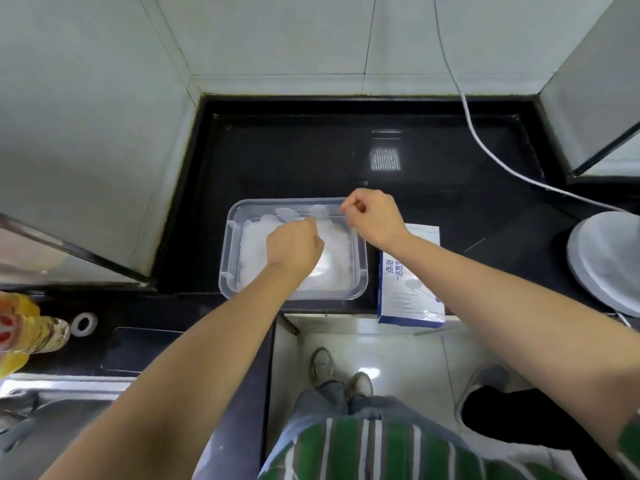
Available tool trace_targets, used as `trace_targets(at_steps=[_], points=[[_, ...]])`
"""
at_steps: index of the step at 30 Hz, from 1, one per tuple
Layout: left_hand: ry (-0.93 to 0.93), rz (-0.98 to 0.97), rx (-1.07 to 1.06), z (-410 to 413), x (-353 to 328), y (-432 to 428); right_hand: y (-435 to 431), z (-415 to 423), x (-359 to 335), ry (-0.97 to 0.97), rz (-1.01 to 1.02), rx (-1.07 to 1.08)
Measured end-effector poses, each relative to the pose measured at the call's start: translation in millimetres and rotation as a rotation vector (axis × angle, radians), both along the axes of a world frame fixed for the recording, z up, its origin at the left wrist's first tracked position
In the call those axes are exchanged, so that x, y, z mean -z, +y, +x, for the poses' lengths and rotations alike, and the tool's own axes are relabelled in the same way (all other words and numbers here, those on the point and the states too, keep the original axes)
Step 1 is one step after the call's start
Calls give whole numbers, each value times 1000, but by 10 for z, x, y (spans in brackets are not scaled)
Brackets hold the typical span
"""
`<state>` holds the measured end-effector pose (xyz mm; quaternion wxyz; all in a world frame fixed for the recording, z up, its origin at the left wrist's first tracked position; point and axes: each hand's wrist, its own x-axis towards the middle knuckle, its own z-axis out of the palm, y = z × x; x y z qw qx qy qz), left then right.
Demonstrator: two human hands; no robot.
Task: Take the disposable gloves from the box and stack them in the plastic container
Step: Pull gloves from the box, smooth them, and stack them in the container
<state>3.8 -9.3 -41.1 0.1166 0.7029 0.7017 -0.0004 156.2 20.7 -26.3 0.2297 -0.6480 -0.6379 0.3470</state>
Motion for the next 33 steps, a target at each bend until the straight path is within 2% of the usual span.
trace_targets(at_steps=[2, 4, 7, 9, 13, 16, 18, 21, 27, 31, 33], points=[[-105, 63, 39, 194, -116, -28, -57, 332, 71, -85, -12, 94], [-219, 59, 88, 403, -197, -58, -166, 618, 176, -215, -134, 96], [-410, 22, 182, 772, -213, -153, -406, 894, 330, -490, -335, -72], [-487, -65, 216, 992, -164, -220, -538, 931, 434, -579, -342, -136], [-395, -316, 230, 1268, 79, -314, -681, 913, 585, -550, -285, -55], [-301, -415, 231, 1313, 265, -360, -688, 931, 661, -531, -229, -21], [-290, -472, 215, 1316, 345, -380, -684, 972, 708, -464, -235, 6], [-271, -500, 206, 1338, 406, -393, -675, 1089, 719, -248, -229, 62], [-225, -472, 208, 1388, 466, -424, -620, 1238, 568, 349, -120, 338], [-288, -497, 189, 1391, 422, -408, -504, 1249, 335, 459, 17, 460], [-347, -513, 139, 1389, 387, -368, -453, 1276, 285, 496, 10, 467]])
